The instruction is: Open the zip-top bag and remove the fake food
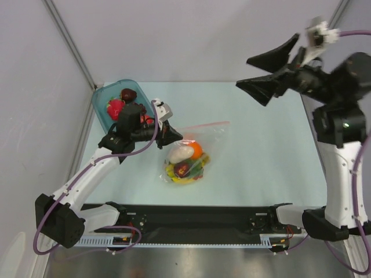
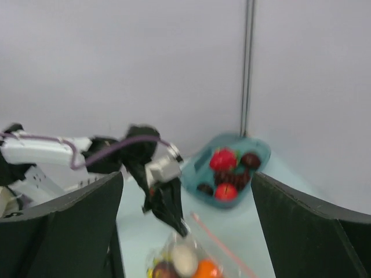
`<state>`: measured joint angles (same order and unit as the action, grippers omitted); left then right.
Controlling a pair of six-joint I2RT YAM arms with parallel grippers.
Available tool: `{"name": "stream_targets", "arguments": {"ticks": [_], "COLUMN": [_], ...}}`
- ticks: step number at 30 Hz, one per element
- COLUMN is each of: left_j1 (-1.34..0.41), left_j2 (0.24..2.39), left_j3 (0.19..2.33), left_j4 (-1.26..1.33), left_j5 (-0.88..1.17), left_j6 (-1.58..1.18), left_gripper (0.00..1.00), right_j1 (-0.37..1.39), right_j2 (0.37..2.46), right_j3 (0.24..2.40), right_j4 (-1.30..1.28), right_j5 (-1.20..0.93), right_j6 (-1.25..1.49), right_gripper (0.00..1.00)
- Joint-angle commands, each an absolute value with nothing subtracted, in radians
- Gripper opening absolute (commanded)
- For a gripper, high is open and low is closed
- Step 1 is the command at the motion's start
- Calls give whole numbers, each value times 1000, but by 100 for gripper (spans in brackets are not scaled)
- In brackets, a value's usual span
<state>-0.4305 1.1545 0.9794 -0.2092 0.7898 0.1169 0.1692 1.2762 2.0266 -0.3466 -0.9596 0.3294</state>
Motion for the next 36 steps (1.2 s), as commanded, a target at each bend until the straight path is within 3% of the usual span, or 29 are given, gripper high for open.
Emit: {"name": "stream_targets", "arguments": {"ticks": [1,5,11,16,26,28,29,32,33,34,35,36], "left_j1": [-474,-517,-540,-540,-538,-538,-538,-540,-538,-540,-538,-538], "left_j2": [1164,1187,1187,1166,1151,1144,1143,1137,1132,1131,1126,1126], "left_j3": [1014,1009,991,965,960,956,956,948,939,933,927,916], "left_j4": [-230,-232,-190,-134,-124,-118,-120,-112,-97,-86,-74,-60], "left_j5": [801,741,675,696,733,744,752,768,772,773,773,750], "left_j6": [196,270,265,244,229,219,218,209,196,187,173,132], "left_gripper": [0,0,0,1,0,0,0,0,0,0,4,12], "right_j1": [186,204,357,486,601,609,611,615,615,617,618,621], "right_j2": [1379,1419,1402,1353,1377,1385,1385,1382,1381,1379,1373,1370], "right_j3": [1778,1596,1410,1264,1172,1155,1140,1123,1120,1118,1117,1115], "right_j4": [-536,-451,-424,-313,-198,-160,-147,-115,-115,-115,-120,-121], "right_j5": [-917,-971,-714,-621,-566,-571,-571,-574,-574,-578,-578,-572], "right_j6": [123,52,-132,-163,-218,-218,-218,-218,-221,-222,-225,-224], "right_gripper": [100,100,99,99,97,89,77,56,41,34,26,9]}}
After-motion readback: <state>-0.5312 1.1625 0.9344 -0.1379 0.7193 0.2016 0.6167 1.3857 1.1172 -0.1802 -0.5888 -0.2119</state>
